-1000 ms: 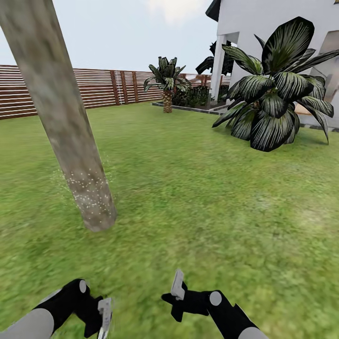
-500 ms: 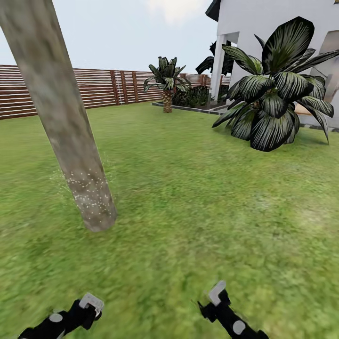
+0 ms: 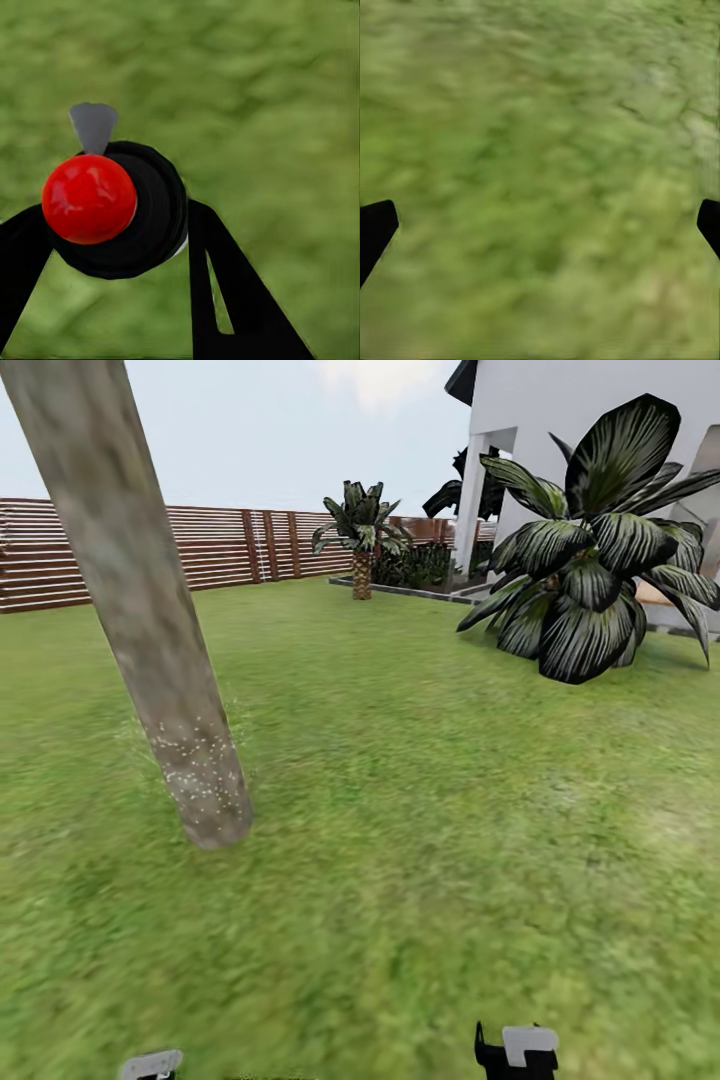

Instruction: In the garden, pick up the pesticide atomizer on the floor and spray pesticide onto both trees until each tree trunk is fully covered.

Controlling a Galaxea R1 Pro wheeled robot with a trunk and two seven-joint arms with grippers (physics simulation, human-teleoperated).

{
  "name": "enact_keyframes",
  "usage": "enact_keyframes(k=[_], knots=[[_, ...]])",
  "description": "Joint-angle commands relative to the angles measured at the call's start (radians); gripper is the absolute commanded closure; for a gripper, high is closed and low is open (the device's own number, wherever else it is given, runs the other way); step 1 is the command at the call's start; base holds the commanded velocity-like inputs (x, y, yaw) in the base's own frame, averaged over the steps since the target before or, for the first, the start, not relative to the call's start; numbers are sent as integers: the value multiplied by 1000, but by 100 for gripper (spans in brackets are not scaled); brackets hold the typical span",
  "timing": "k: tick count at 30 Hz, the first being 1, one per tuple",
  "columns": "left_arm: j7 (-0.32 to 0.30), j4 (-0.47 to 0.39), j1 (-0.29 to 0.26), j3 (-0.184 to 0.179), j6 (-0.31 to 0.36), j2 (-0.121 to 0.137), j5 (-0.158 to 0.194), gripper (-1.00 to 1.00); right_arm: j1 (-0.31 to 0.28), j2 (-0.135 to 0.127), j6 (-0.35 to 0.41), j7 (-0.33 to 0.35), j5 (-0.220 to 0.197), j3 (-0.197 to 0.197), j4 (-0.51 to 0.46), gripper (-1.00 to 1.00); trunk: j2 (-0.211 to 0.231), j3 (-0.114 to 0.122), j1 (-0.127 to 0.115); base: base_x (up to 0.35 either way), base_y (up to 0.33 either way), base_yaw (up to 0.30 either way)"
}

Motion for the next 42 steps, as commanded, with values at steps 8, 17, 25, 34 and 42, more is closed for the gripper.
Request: enact_keyframes(k=[8,17,25,34,42], knots=[[0,0,0,0,1,0,9,100,0,2,-1,-2,0,1,-1,-100,0,0,0,0,0,274],[1,0,0,1,1,0,10,100,0,5,-2,-14,0,1,-1,-100,0,0,0,-144,-31,281],[2,0,0,1,1,0,12,100,0,5,0,-10,5,4,1,-100,0,1,0,-236,-201,236],[3,0,0,1,2,0,13,100,0,-18,0,-10,3,4,-1,-100,0,0,0,-98,-104,17],[3,0,0,1,3,0,13,100,0,4,0,-11,2,3,1,-100,0,1,0,0,0,254]])
